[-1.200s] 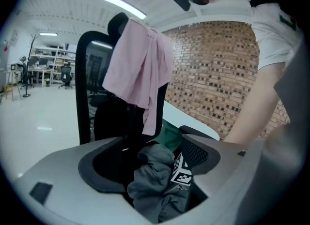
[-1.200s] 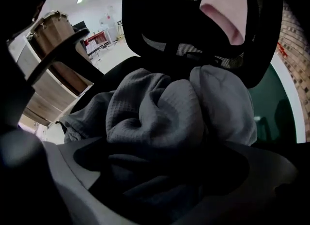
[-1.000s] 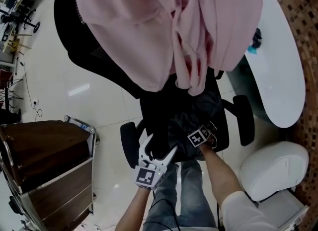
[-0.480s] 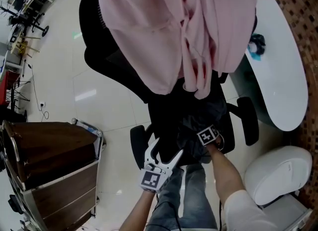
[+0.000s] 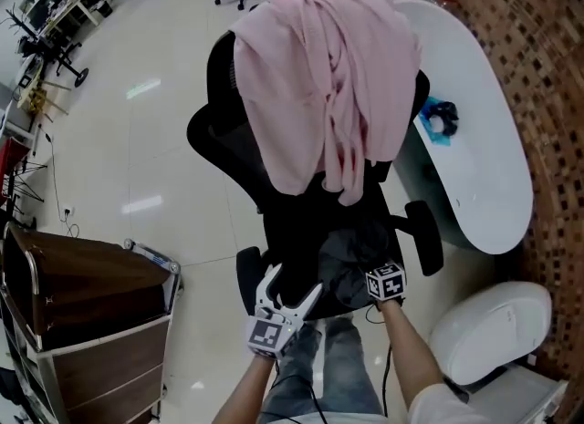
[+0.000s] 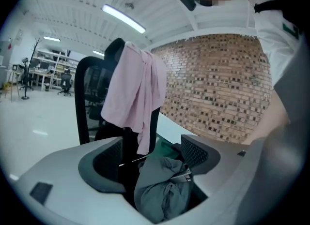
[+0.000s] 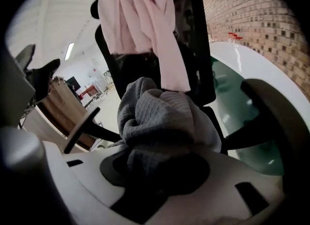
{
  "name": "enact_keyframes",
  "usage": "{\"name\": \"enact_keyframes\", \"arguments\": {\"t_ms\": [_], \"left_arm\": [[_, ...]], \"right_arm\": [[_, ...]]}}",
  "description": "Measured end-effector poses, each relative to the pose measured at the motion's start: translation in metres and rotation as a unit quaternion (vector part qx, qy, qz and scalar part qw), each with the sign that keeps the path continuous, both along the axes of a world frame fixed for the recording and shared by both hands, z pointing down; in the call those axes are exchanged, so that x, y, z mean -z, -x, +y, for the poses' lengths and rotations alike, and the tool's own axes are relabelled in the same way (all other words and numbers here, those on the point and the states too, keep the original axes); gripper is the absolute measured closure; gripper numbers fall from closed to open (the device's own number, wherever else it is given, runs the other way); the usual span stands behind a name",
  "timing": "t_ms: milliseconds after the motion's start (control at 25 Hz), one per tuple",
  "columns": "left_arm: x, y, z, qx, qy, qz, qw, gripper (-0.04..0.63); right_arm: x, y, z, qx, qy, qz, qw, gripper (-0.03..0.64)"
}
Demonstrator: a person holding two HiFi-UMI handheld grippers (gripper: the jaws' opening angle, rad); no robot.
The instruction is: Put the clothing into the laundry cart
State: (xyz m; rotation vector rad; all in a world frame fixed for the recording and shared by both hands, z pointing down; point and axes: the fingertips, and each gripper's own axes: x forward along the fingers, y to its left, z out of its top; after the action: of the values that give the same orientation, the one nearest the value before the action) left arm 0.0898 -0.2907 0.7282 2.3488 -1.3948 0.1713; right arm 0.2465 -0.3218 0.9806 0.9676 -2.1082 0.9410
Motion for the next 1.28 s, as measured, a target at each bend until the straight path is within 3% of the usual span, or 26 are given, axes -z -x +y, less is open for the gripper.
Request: {"name": "enact_keyframes", "arguments": {"t_ms": [320,480,720,960,1280], "left_arm": [[0.098,0.017,0.005,0.012,-0.07,0.029,0.997,0.239],[0.156,0.024,0.0,0.021,-0.126,0.03,0.9914,0.239],[0.229,0.043,0.029,0.038,-0.172,0.029,0.984,0.241],[0.282,0.085,0.041,0.073,-0.215,0.023,0.9735,0.241],[0.316,0.115,0.066,0.111,-0.241,0.003,0.9641,0.241]], "right_arm": [[0.203,-0.002,0.004,-0.035,-0.148,-0.063,0.986,0.445],[0.302,-0.006,0.0,-0.047,-0.227,-0.096,0.968,0.445],[0.42,0.0,0.035,-0.078,-0.298,-0.161,0.938,0.445],[0.5,0.036,0.044,-0.061,-0.356,-0.211,0.908,0.445],[0.551,0.075,0.045,-0.023,-0.387,-0.254,0.886,0.445]]}}
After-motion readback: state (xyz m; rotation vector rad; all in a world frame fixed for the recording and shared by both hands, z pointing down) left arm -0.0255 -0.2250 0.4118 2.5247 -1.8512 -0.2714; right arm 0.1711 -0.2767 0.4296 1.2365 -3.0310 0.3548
